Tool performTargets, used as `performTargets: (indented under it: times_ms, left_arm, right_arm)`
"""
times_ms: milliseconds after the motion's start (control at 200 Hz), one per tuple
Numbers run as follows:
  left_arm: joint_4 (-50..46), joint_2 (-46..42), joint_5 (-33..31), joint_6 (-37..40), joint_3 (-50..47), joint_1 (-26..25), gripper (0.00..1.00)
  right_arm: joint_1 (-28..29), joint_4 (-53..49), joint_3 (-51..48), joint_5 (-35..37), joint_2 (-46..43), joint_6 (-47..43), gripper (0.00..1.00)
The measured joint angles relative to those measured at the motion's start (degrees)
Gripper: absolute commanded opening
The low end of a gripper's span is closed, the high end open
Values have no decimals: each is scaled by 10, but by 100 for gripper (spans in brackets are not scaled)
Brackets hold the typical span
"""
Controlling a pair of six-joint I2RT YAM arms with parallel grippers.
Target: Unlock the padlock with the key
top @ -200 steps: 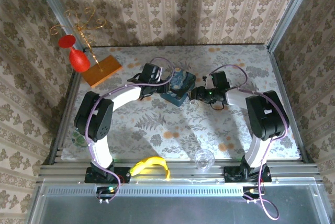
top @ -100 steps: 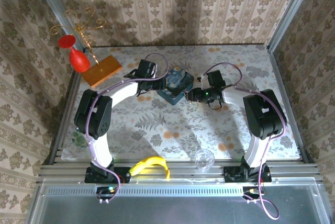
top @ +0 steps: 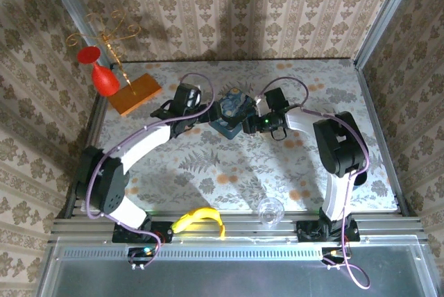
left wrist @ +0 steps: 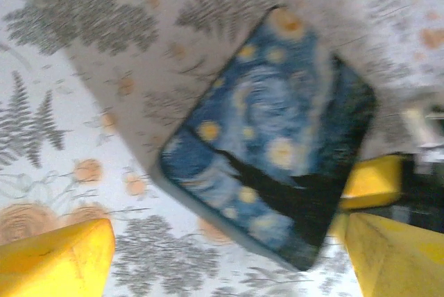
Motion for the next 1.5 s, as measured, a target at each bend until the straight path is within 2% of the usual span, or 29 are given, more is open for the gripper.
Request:
performTargets:
  times_ms: [295, 395, 480, 710, 830, 990, 1295, 1501]
  left_arm:
    - [34, -15, -1, -56, -34, -42, 85]
    - [46, -15, -1, -73, -42, -52, 81]
    - [61, -15, -1, -88, -53, -63, 77]
    - [113, -15, 0, -135, -90, -99, 62]
    - [166, 2, 8, -159, -110, -122, 62]
    - [237, 52, 23, -178, -116, -151, 62]
    - [329, 114, 24, -210, -116, -161, 60]
    - [330, 129, 7, -222, -112, -170, 61]
  right_arm:
    - [18, -8, 7, 23, 9, -22, 49]
    - [20, -8, 5, 27, 9, -24, 29]
    - [24, -6, -1, 33, 1, -21, 25]
    - [26, -15, -18, 35, -20, -19, 32]
    - [26, -18, -25, 32, -26, -12, 35]
    - [26, -18, -43, 28, -38, 2, 51]
    - [9, -23, -87, 32, -93, 29, 55]
    - [-17, -35, -135, 48, -168, 68, 55]
